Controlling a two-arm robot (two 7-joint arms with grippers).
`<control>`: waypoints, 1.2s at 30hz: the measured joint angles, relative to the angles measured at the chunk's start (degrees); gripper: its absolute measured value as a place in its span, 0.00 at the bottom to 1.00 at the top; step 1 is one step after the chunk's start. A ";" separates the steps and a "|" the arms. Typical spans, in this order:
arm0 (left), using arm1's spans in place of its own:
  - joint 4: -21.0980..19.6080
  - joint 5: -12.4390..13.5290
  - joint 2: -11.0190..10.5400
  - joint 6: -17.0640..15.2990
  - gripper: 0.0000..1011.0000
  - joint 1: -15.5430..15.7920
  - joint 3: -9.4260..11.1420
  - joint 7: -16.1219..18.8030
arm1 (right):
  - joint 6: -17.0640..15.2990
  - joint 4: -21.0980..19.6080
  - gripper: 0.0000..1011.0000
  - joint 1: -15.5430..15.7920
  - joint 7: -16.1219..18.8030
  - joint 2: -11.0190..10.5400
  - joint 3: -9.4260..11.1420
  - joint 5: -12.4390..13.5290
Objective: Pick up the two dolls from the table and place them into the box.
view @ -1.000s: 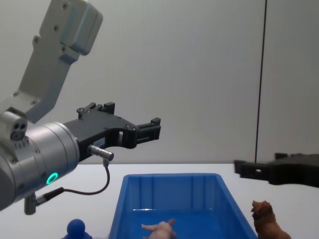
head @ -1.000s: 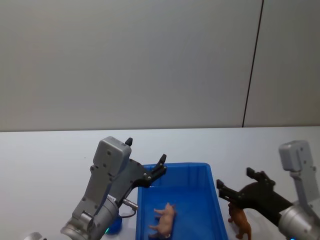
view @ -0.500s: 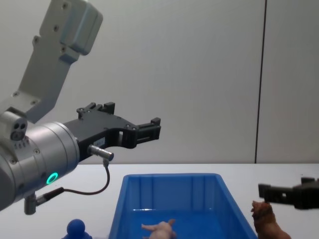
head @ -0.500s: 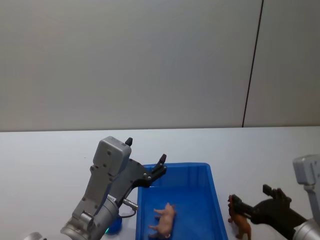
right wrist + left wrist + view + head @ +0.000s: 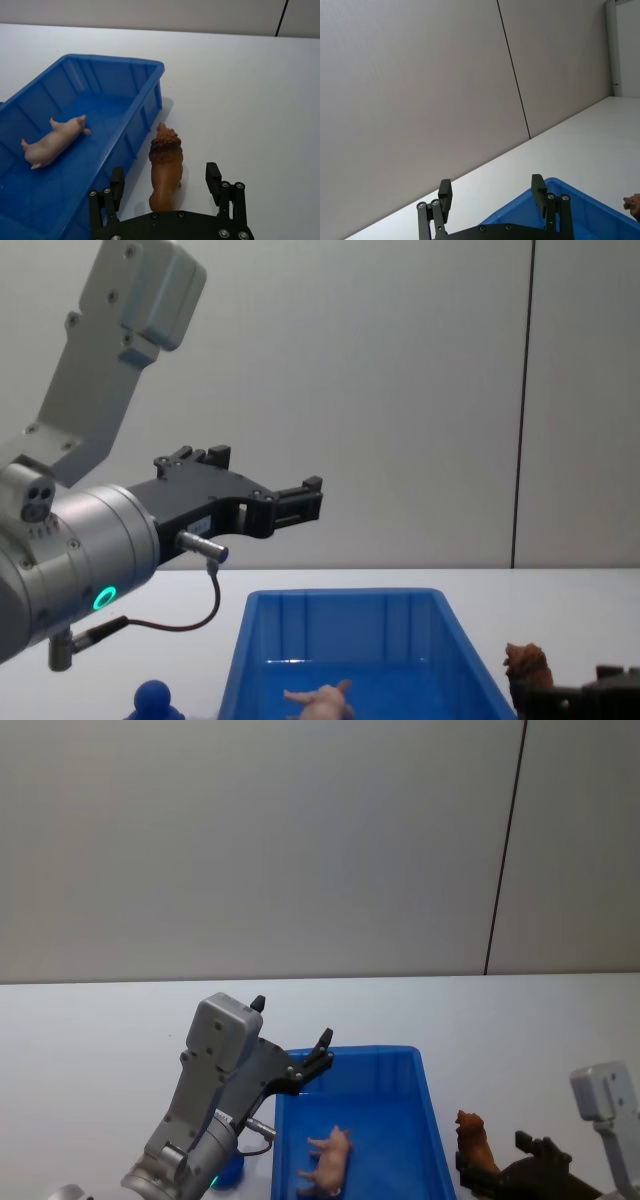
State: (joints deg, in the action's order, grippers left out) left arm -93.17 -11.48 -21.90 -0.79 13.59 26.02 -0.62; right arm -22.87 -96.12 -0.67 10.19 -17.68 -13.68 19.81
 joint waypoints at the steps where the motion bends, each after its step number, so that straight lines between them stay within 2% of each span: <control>1: 0.00 0.00 0.00 0.00 0.99 0.00 0.00 0.00 | 0.00 0.00 0.99 0.00 0.00 0.00 0.00 0.00; 10: 0.00 0.00 0.00 0.00 0.99 0.00 0.00 0.00 | -1.74 1.10 0.99 0.15 0.16 0.34 -0.59 -0.71; 14: 0.00 0.00 0.00 0.00 0.99 0.00 0.00 0.00 | -2.54 1.36 0.93 0.25 -0.05 0.46 -0.81 -1.18; 20: 0.00 0.00 0.00 0.00 0.99 0.00 0.00 0.00 | -3.59 1.51 0.80 0.39 -0.72 0.56 -0.97 -1.61; 23: 0.00 0.00 0.00 0.00 0.99 0.00 0.00 0.00 | -3.93 1.51 0.67 0.46 -1.06 0.57 -0.99 -1.71; 27: 0.00 0.00 0.00 0.00 0.99 0.00 0.00 0.00 | -4.30 1.41 0.55 0.63 -1.71 0.58 -1.00 -1.93; 28: 0.00 0.00 0.00 0.00 0.99 0.00 0.00 0.00 | -4.31 1.33 0.55 0.67 -1.82 0.58 -1.00 -1.98; 34: 0.00 0.00 0.00 0.00 0.99 0.00 0.00 0.00 | -4.07 0.74 0.33 0.85 -2.61 0.51 -0.93 -2.48; 36: 0.00 0.00 0.00 0.00 0.99 0.00 0.00 0.00 | -3.61 0.54 0.29 0.88 -2.85 0.49 -0.89 -2.74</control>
State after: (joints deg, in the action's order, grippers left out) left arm -93.18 -11.48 -21.89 -0.79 13.58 26.02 -0.62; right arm -26.48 -95.59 0.22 7.34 -17.20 -14.58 17.06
